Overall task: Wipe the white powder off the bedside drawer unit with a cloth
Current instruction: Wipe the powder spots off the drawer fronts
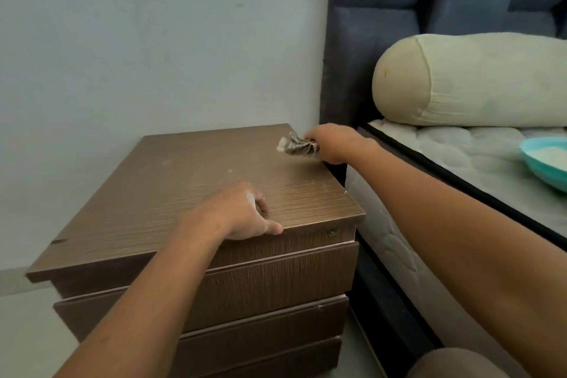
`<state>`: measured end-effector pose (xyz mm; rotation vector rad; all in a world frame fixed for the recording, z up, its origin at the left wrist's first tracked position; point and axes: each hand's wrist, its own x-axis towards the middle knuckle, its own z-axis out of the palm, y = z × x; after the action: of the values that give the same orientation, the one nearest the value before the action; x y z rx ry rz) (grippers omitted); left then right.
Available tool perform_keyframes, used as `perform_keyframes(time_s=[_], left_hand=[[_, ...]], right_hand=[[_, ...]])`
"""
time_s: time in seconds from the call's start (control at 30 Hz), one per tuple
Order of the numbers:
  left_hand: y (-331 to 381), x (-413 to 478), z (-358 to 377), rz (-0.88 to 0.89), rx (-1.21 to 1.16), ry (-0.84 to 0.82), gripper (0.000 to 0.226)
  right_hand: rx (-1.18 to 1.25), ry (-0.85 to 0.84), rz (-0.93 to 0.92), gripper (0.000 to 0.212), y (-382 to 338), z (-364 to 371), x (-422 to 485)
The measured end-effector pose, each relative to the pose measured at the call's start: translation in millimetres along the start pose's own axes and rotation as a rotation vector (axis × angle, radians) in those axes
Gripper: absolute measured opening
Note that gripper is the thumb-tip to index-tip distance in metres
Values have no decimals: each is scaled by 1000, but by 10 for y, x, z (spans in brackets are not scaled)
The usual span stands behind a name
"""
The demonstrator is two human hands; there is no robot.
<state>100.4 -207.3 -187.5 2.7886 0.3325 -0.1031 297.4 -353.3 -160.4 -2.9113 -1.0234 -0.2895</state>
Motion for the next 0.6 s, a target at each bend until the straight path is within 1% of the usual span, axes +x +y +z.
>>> perform_keyframes(time_s=[0.07, 0.1, 0.17, 0.23, 0.33, 0.43, 0.5, 0.57, 0.6], left_hand=[[7, 7, -4, -9, 10, 2, 55], [7, 14, -3, -11, 10, 4, 56], [8, 16, -5, -13, 5, 4, 56], [1, 11, -6, -13, -1, 6, 57], [6, -7, -7, -15, -19, 2, 57], [18, -27, -3, -16, -12, 4, 57], [27, -33, 1, -14, -13, 7, 56], [31, -27, 3, -19, -22, 7, 54], [30, -20, 3, -23, -28, 6, 54]], right_hand=[[-26, -118, -29, 43, -19, 137, 73], [-16, -153, -31, 48, -23, 166, 57], [21, -153, -35, 50, -15, 164, -21], [54, -146, -50, 48, 5, 127, -149], [71, -183, -81, 37, 53, 63, -413], [95, -218, -73, 26, 92, -26, -688], [108, -246, -67, 26, 115, -79, -854], [98, -310, -46, 27, 117, -169, -990], [75, -348, -30, 24, 119, -226, -1042]])
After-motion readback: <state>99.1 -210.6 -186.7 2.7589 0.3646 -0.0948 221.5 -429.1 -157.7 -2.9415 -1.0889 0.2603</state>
